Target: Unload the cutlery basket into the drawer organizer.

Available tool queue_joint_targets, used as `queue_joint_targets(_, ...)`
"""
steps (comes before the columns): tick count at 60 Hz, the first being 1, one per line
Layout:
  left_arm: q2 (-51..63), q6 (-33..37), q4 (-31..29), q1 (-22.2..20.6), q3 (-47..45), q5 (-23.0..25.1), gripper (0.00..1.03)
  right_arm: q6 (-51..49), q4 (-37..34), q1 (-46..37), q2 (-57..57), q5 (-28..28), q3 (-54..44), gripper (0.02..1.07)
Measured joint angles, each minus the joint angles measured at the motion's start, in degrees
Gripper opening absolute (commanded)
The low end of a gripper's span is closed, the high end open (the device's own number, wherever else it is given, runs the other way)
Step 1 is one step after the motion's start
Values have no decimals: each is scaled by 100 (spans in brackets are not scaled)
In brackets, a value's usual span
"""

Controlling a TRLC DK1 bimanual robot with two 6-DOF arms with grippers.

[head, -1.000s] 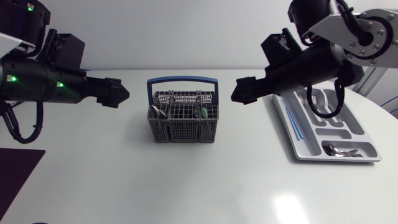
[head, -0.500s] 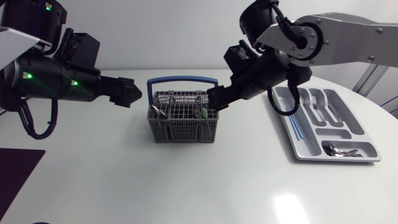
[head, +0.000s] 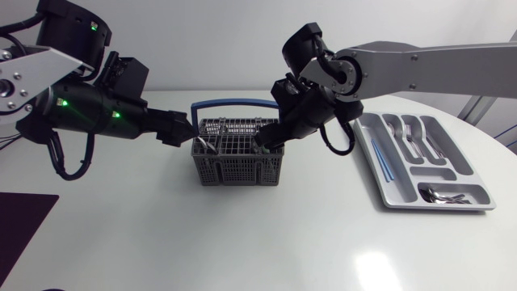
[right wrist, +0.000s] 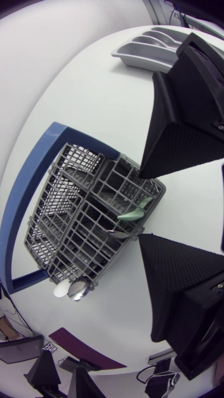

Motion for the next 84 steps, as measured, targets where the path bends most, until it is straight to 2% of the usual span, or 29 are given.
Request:
queue_joint_targets(11, 17, 0, 33, 0, 0, 39, 96, 0, 131, 0, 264, -2, 127, 51)
queue_joint_targets(34, 44, 2, 46, 0, 0, 96, 96, -2, 225, 39, 531, -26, 227, 28)
queue_joint_targets(44, 44, 0, 90, 0, 0, 114, 96, -9, 326, 76, 562, -44, 227, 7)
queue_joint_targets(60, 44, 0, 103, 0, 0, 114, 96, -24, 417, 85, 575, -76, 227, 7)
queue_joint_targets(84, 44, 0, 144, -39, 0, 116, 96, 24, 461, 20, 168, -636, 168, 7)
